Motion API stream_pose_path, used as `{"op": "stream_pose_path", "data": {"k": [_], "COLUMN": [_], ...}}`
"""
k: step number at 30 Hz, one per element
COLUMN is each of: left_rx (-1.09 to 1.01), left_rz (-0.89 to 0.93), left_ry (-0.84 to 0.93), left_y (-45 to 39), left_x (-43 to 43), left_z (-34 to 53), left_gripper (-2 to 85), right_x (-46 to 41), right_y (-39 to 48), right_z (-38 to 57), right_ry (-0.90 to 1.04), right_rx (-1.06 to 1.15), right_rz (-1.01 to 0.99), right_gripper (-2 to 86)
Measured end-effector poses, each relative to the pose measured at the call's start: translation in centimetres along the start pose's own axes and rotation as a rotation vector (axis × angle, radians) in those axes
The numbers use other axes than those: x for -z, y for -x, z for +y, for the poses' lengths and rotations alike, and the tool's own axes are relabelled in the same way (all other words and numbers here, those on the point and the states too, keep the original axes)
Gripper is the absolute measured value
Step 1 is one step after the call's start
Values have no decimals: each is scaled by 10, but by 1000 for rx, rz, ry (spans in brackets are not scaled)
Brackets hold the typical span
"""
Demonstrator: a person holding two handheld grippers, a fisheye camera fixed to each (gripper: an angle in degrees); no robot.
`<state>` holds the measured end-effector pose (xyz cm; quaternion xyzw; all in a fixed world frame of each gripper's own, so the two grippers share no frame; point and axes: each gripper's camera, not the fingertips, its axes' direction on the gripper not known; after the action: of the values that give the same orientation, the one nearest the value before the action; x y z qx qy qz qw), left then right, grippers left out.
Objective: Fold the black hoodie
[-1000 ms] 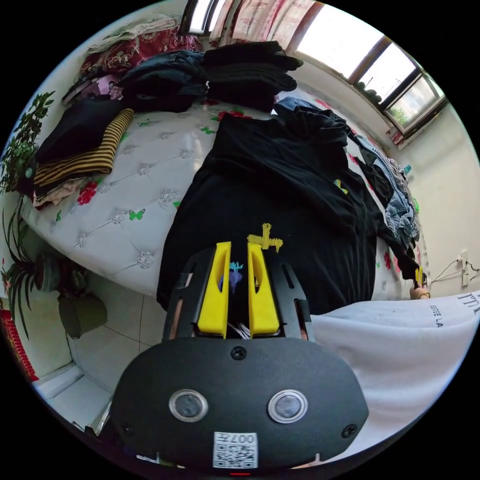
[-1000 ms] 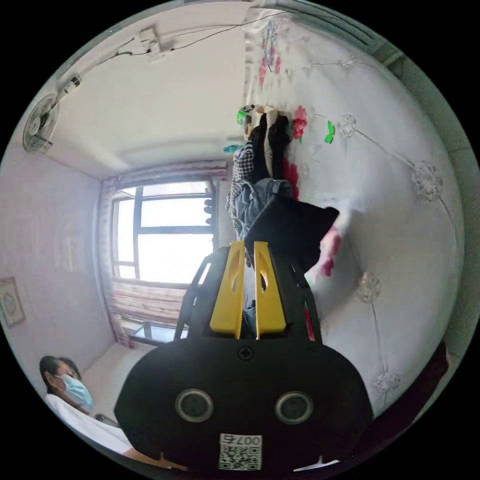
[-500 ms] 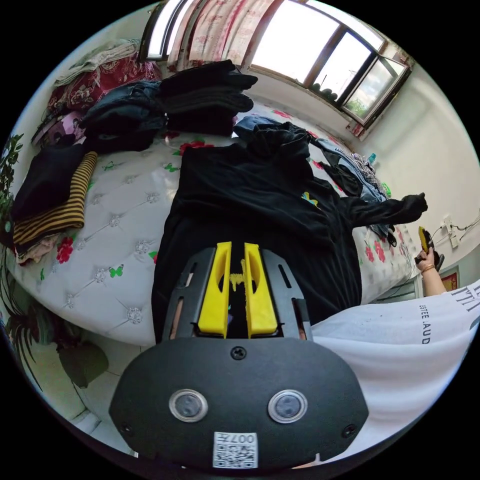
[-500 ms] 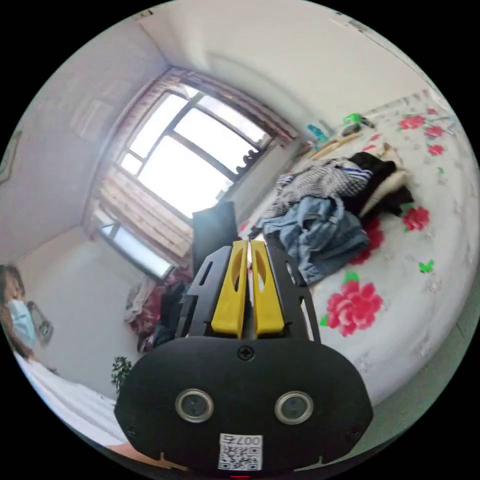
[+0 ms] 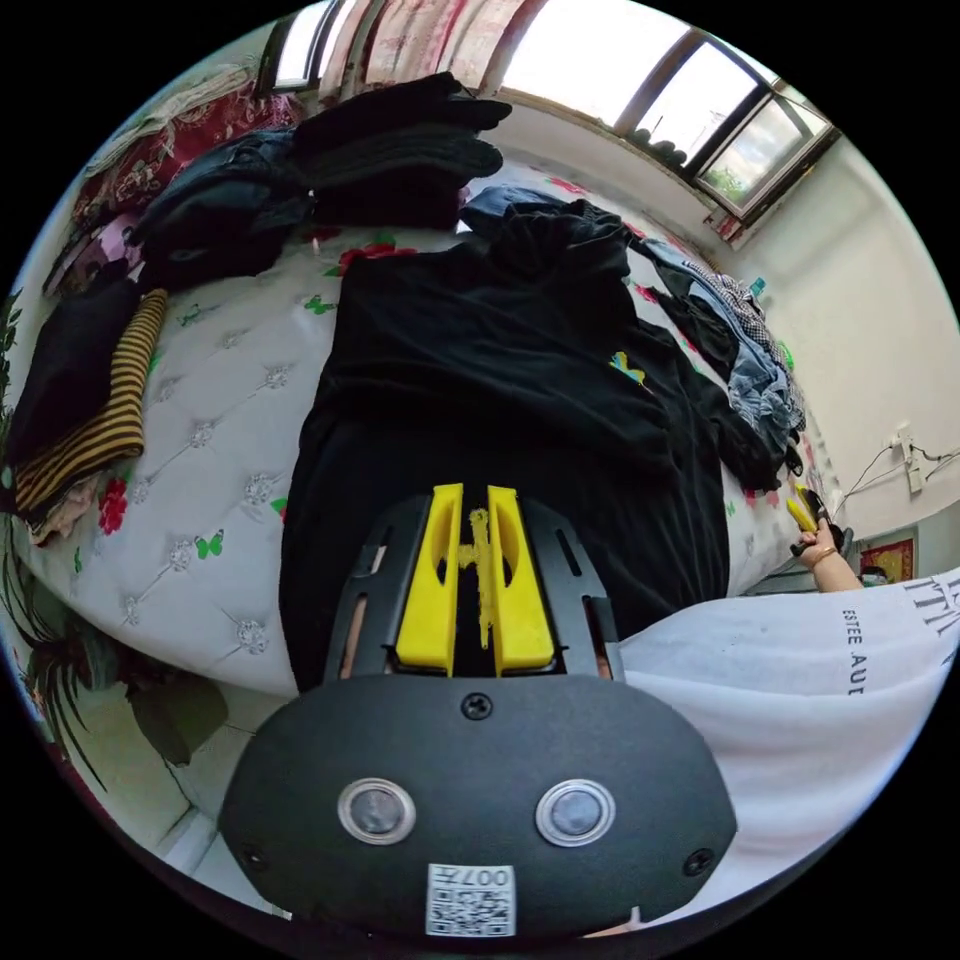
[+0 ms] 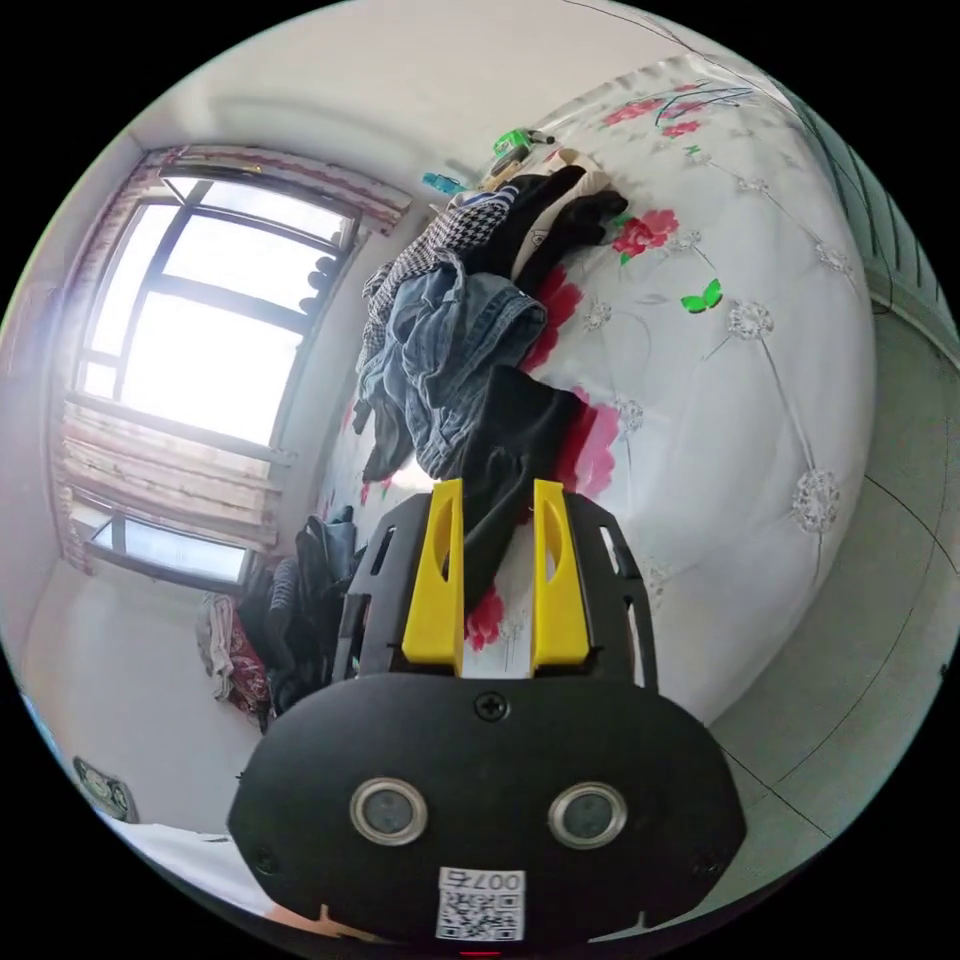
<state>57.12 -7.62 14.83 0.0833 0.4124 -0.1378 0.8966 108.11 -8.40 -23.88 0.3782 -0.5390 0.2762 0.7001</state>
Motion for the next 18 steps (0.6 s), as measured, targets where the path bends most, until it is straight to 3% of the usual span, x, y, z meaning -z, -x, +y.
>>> {"op": "stream_pose_path", "data": {"k": [3, 9, 12, 14, 18], "left_rx": [-92, -485, -692, -825, -944], "left_rz": [16, 121, 159, 117, 78], "left_ry": [12, 38, 50, 60, 127], "left_y": [-26, -132, -209, -271, -353], "left_x": [-12, -49, -80, -114, -185], "left_z": [-23, -118, -174, -210, -243], "left_gripper": [48, 68, 75, 78, 86], "right_x": [-31, -69, -15, 57, 97], "right_y": [-1, 6, 36, 84, 151], "right_z": [-19, -41, -35, -15, 0], "right_ry": [54, 80, -122, -309, -363], "right_rx": [-27, -82, -20, 153, 410], "right_rz": [42, 17, -109, -157, 85], "right_gripper": [55, 13, 4, 3, 11]}}
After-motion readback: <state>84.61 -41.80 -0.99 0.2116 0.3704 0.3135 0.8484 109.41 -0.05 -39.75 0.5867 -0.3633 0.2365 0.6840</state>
